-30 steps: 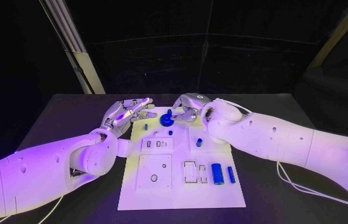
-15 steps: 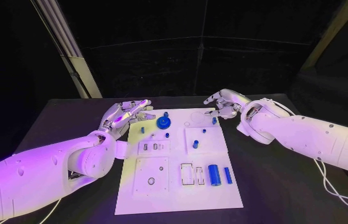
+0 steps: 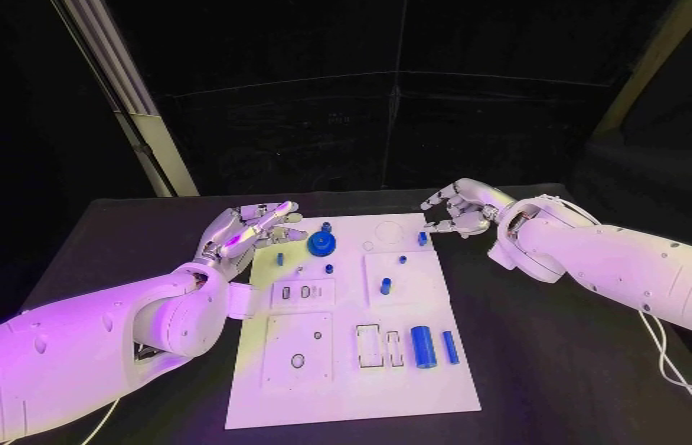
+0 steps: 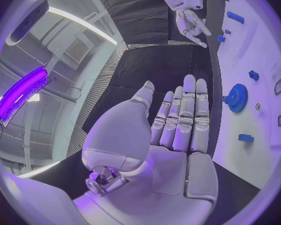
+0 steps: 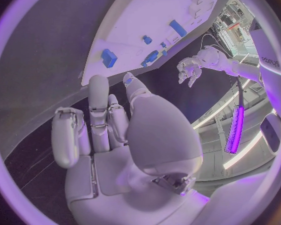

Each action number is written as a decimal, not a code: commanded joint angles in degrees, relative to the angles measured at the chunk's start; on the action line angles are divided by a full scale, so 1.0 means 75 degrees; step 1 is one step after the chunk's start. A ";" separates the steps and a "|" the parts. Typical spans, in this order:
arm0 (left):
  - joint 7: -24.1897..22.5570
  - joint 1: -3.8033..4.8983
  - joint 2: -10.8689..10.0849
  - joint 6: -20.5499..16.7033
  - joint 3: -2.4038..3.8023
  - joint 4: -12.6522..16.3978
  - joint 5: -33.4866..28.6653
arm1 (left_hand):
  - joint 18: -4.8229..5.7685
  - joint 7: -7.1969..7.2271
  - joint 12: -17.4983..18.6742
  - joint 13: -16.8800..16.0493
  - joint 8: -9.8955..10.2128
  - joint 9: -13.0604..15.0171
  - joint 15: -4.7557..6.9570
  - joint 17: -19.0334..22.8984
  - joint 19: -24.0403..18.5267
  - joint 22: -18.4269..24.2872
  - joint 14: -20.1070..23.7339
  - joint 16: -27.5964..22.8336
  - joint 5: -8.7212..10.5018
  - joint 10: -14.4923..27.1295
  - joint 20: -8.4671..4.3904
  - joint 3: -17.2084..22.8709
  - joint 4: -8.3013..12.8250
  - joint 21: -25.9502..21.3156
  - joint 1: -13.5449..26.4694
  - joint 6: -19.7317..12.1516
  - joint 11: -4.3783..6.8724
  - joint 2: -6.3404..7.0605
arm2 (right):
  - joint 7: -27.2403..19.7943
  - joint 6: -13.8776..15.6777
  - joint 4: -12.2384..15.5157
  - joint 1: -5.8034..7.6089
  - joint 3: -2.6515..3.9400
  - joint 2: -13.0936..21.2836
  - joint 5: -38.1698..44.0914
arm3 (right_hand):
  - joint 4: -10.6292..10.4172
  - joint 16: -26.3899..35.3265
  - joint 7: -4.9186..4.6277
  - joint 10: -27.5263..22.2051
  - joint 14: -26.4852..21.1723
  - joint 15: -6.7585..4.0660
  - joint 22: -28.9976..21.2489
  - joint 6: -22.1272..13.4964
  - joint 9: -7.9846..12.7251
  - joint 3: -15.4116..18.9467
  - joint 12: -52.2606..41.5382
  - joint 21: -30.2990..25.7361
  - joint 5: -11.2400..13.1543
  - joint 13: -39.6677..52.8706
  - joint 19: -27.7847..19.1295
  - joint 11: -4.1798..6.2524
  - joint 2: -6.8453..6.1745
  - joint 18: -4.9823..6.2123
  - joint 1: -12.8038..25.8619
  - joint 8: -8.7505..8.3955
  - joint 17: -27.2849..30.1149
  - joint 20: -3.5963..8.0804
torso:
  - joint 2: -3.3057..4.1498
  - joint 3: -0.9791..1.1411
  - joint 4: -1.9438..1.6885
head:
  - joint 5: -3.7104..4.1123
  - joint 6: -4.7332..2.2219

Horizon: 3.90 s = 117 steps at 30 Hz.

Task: Assemble the parts on the task board

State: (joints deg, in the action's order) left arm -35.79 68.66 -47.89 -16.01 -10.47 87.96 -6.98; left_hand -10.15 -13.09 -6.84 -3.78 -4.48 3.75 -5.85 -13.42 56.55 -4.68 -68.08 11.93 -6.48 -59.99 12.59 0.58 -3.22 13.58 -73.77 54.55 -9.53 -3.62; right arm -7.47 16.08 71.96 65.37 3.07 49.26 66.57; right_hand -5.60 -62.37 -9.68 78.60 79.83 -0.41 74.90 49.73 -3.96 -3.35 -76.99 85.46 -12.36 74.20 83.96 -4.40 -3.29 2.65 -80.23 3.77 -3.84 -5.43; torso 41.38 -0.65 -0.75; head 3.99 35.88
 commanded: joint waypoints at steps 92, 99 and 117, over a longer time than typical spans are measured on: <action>0.0076 -0.0017 -0.0054 0.0142 -0.0024 0.0092 -0.0132 | -0.0051 0.0014 0.0061 0.0007 0.0054 -0.0005 -0.0042 -0.0030 0.0054 0.0024 0.0032 -0.0061 0.0009 0.0039 0.0007 0.0016 0.0061 -0.0051 -0.0001 -0.0073 -0.0004 -0.0103 | 0.1571 0.0494 0.1480 -0.0414 0.0168 -0.0302 0.0764 | 0.0624 -0.0049 0.0409 0.0628 0.0098 -0.0308 0.0636 0.1599 -0.0126 -0.1034 -0.0615 0.0090 0.0366 0.0799 0.0133 0.0361 0.0732 -0.0063 0.0001 0.0537 -0.0021 0.0250 | -0.0095 -0.0106 -0.0046 | 0.0057 0.0152; 0.0088 -0.0002 -0.0103 0.0134 -0.0024 0.0136 -0.0207 | -0.0051 0.0018 0.0060 0.0006 0.0054 -0.0004 -0.0041 -0.0034 0.0055 0.0026 0.0032 -0.0064 0.0008 0.0037 0.0007 0.0018 0.0069 -0.0054 -0.0008 -0.0073 -0.0002 -0.0105 | 0.2250 0.0460 0.1827 -0.0412 0.0188 -0.0768 0.1247 | 0.0596 -0.0029 0.0417 0.0585 0.0090 -0.0312 0.0625 0.1607 -0.0125 -0.1104 -0.0552 0.0082 -0.0109 0.0749 0.0127 0.0368 0.0672 -0.0061 0.0186 0.0511 -0.0018 0.0251 | -0.0121 -0.0135 -0.0077 | -0.0003 0.0233; 0.0053 0.0040 -0.0087 0.0103 -0.0022 0.0091 -0.0226 | -0.0052 0.0023 0.0060 0.0006 0.0054 -0.0004 -0.0039 -0.0039 0.0057 0.0029 0.0031 -0.0068 0.0007 0.0033 0.0006 0.0022 0.0081 -0.0058 -0.0018 -0.0073 0.0001 -0.0106 | 0.2980 0.0015 0.1636 -0.0634 0.0070 -0.2237 0.2661 | 0.0611 -0.0016 0.0417 0.0580 0.0093 -0.0313 0.0613 0.1613 -0.0126 -0.1176 -0.0536 0.0074 -0.0004 0.0743 0.0122 0.0368 0.0628 -0.0059 0.0274 0.0493 -0.0017 0.0253 | -0.0100 -0.0107 -0.0050 | -0.0344 0.0381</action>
State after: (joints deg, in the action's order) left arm -35.06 68.85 -48.58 -15.62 -10.68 88.65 -8.46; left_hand -10.15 -12.88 -6.59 -3.78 -4.25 3.75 -5.85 -13.66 56.55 -4.53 -68.08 11.71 -6.48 -59.99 12.59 0.73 -3.07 13.36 -73.97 54.34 -9.53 -3.83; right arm 13.10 17.75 84.18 60.63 3.71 32.76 82.66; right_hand -1.09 -62.58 -7.50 83.12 80.46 -2.47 74.91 60.02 -4.27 -11.85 -81.36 86.04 -12.64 74.93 84.16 -1.72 1.37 2.64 -78.66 7.08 -4.00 -3.96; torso 40.59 -1.52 -1.24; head 1.76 38.55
